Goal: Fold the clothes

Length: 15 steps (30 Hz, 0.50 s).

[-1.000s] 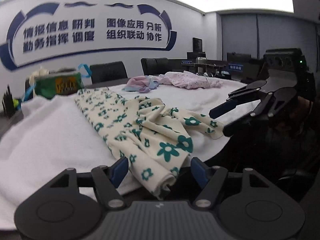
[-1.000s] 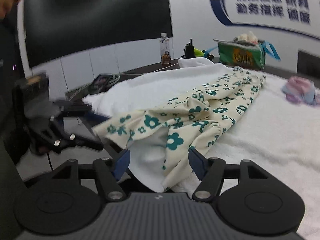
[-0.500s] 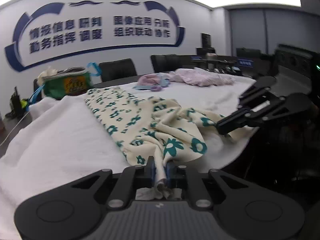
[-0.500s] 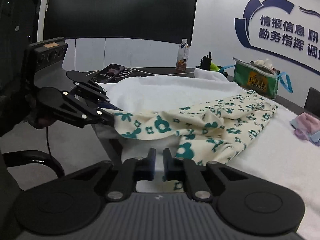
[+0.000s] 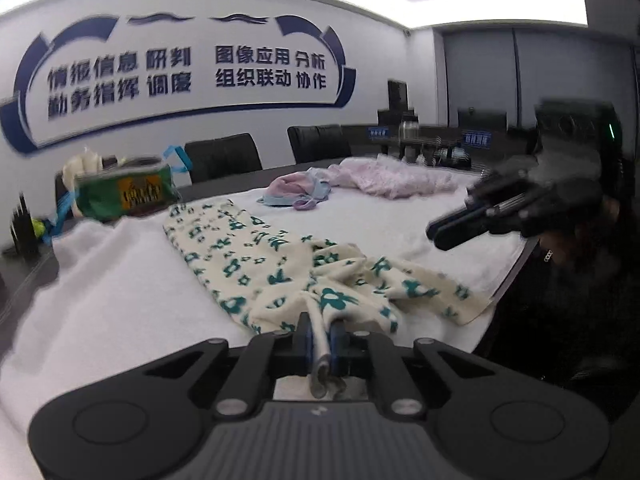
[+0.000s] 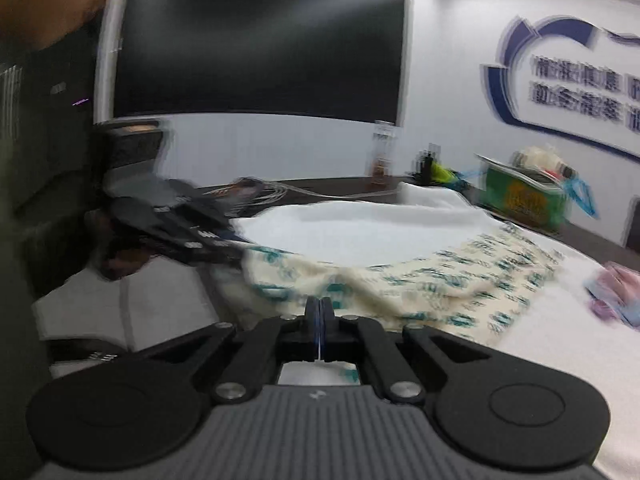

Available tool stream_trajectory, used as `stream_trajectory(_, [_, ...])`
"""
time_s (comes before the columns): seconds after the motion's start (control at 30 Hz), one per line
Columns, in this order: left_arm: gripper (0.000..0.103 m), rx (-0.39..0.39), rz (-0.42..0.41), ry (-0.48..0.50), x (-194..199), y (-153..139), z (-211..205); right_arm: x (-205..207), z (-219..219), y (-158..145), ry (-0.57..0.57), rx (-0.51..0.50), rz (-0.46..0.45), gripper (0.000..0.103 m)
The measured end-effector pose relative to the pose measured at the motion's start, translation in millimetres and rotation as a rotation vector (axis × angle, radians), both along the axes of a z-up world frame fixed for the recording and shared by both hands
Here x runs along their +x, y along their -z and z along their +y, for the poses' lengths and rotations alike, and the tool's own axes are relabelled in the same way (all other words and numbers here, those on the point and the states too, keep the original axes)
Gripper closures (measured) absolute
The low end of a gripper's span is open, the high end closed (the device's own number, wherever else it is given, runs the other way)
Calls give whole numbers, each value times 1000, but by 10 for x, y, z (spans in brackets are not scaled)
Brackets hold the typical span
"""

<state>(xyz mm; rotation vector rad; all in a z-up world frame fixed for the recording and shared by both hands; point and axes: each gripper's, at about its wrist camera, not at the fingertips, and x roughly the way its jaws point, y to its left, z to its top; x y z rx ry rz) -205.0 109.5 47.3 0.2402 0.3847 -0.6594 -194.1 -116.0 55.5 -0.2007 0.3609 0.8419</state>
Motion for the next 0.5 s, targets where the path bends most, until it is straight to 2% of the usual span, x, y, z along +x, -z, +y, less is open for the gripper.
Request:
stream_trajectory(0.03, [96, 7, 10, 9, -2, 29, -10, 57, -31, 11, 23, 8, 24, 89])
stream_trajectory(0.07, [96, 13, 20, 19, -5, 57, -19, 85, -47, 29, 25, 4, 51, 57])
stream_trajectory(0.13, [96, 25, 33, 28, -12, 120, -29, 24, -11, 93, -12, -32, 50, 22])
stream_trajectory(0.23, [95, 21, 50, 24, -11, 190, -17, -67, 103, 258, -61, -111, 46, 21])
stream_trajectory(0.37, [95, 31, 53, 19, -26, 232, -10, -33, 179, 457, -11, -180, 90, 21])
stream_trajectory(0.5, [95, 27, 55, 19, -12, 239, -1, -21, 184, 509, -1, -125, 84, 23])
